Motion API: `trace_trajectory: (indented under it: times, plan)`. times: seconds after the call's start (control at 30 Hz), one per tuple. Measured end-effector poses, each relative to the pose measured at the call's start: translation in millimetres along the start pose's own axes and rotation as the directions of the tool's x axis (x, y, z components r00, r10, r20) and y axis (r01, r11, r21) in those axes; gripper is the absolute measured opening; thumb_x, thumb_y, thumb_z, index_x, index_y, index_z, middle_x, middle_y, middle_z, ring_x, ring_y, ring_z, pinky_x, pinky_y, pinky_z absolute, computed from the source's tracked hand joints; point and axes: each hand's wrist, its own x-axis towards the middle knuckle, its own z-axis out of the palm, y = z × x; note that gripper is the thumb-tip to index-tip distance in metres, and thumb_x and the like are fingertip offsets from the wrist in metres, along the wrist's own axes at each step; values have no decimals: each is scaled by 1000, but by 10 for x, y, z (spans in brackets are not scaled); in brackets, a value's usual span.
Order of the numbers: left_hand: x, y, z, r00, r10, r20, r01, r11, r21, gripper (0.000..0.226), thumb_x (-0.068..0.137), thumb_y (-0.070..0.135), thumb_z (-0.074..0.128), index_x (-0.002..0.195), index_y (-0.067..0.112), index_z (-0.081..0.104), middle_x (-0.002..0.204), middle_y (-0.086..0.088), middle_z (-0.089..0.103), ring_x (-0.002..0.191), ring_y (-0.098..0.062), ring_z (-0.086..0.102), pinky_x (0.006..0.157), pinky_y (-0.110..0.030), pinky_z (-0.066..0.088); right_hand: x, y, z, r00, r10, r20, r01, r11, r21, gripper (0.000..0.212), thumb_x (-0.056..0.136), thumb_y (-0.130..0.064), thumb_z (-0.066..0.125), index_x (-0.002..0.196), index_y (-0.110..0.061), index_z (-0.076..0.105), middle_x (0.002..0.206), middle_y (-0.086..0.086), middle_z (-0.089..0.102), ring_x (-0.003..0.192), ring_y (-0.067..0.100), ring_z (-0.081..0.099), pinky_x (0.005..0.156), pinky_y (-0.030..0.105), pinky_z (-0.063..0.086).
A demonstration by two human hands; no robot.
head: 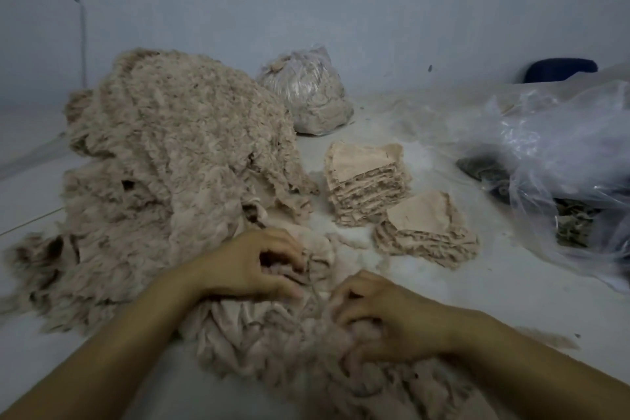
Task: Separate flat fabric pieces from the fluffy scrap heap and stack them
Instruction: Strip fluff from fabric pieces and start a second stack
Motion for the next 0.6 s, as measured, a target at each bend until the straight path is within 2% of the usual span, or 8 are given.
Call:
trace_trajectory:
  times: [0.1,0.17,0.27,0.3,0.37,0.47,0.53,0.6]
  plan:
    - [-182,-76,0,968,-93,233,35,970,241,56,66,51,79,114,26,66,126,17,48,122,6,41,103,-11,30,-249,148,-192,995,87,45,-89,995,46,3,86,-8,67,84,-6,65,100,10,57,96,25,54,87,38,45]
    - [-237,-119,2,971,-95,218,16,941,338,39,78,40,74,110,20,69,126,14,45,123,0,40,103,-12,29,-448,186,-407,971,183,154,-205,968,143,17,83,-3,67,79,-18,62,92,1,57,86,23,55,79,36,46]
    - [-253,-104,25,986,-97,139,74,984,165,17,87,24,66,100,15,72,120,12,54,118,4,48,98,-10,34,-592,141,-670,869,221,442,-367,888,277,15,79,-23,75,85,-35,68,93,-4,67,80,21,59,74,30,44]
    - [-240,-60,43,988,-99,123,92,994,61,15,87,22,65,100,18,71,117,12,58,115,8,50,96,-8,36,-567,108,-715,868,215,448,-382,865,326,11,79,-36,75,89,-35,72,92,0,70,79,19,60,74,29,45]
    - [-201,51,76,990,-85,115,97,991,-95,15,86,16,63,99,24,68,106,22,63,107,13,54,89,-5,38,-404,28,-724,912,248,326,-369,841,394,22,79,-48,71,88,-29,75,85,-1,70,76,11,61,73,24,47]
    - [-152,173,105,989,-49,137,66,990,-122,15,89,8,61,89,20,68,84,30,64,82,13,59,75,-5,41,-20,-85,-516,947,320,-23,-280,860,427,16,77,-40,73,91,-32,73,89,-5,72,76,10,63,72,25,51]
    - [-119,218,150,998,-45,46,50,991,-122,13,88,5,63,86,16,70,85,17,66,80,5,61,74,-12,44,200,-147,-279,942,336,-28,-299,870,391,45,72,-36,79,114,-38,61,109,-8,66,88,10,64,81,29,53]
    - [-69,239,233,991,-38,-127,21,992,-127,13,83,3,68,87,14,73,85,2,63,80,-1,59,76,-16,45,335,-175,-32,933,360,-24,-312,837,449,61,70,-29,83,122,-36,51,112,-5,62,83,8,65,76,27,54]
